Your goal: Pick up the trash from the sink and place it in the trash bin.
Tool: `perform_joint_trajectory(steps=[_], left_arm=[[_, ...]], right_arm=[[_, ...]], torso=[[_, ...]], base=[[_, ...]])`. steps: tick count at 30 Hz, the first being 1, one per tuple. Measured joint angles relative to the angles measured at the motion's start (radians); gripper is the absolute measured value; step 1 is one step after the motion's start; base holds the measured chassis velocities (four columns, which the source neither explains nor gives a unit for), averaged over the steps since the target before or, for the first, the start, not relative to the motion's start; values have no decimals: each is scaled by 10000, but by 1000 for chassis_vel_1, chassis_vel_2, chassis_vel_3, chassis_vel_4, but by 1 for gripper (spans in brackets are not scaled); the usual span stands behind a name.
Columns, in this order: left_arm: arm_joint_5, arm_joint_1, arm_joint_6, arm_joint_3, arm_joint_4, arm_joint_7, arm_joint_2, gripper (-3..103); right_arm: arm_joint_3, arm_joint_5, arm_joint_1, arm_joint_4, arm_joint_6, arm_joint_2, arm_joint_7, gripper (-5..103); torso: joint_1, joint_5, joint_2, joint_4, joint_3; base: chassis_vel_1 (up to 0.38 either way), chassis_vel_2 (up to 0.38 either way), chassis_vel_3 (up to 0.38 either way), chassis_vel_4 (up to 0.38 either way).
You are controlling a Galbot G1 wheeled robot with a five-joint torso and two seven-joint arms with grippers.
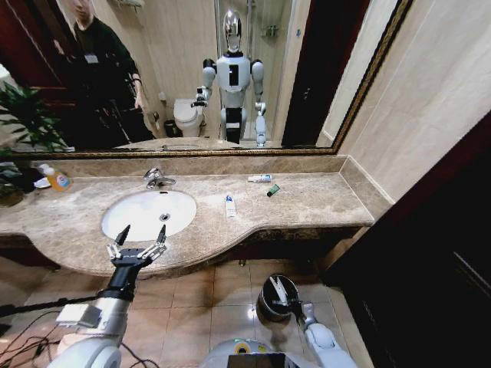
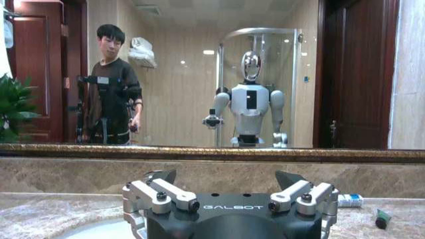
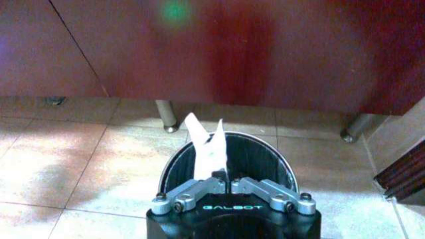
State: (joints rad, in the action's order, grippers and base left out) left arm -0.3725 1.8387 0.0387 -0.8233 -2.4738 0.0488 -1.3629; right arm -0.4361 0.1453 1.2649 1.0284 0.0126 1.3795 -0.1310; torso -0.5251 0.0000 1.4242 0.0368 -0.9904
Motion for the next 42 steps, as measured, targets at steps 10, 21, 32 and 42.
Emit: perform_joint_trajectory(steps=[10,21,32,42], left_arm=[[0,0,0,0,0,0,0,100],[0,0,0,0,0,0,0,100],[0,0,0,0,0,0,0,100],[0,0,0,0,0,0,0,100]], right_arm=[[-14,365,-15,-43,81,-139,-57,0],[-26,573,-8,-33,69,-109,251,27],[6,560,-26,87,108,-133,381,71],[37,550,-22,140,123,-123,376,99]], torso=[[0,0,0,0,0],[0,-1,0,0,0],[0,0,0,0,0],[0,0,0,0,0]], base=[[0,0,0,0],[0,0,0,0],[0,0,0,0],[0,0,0,0]])
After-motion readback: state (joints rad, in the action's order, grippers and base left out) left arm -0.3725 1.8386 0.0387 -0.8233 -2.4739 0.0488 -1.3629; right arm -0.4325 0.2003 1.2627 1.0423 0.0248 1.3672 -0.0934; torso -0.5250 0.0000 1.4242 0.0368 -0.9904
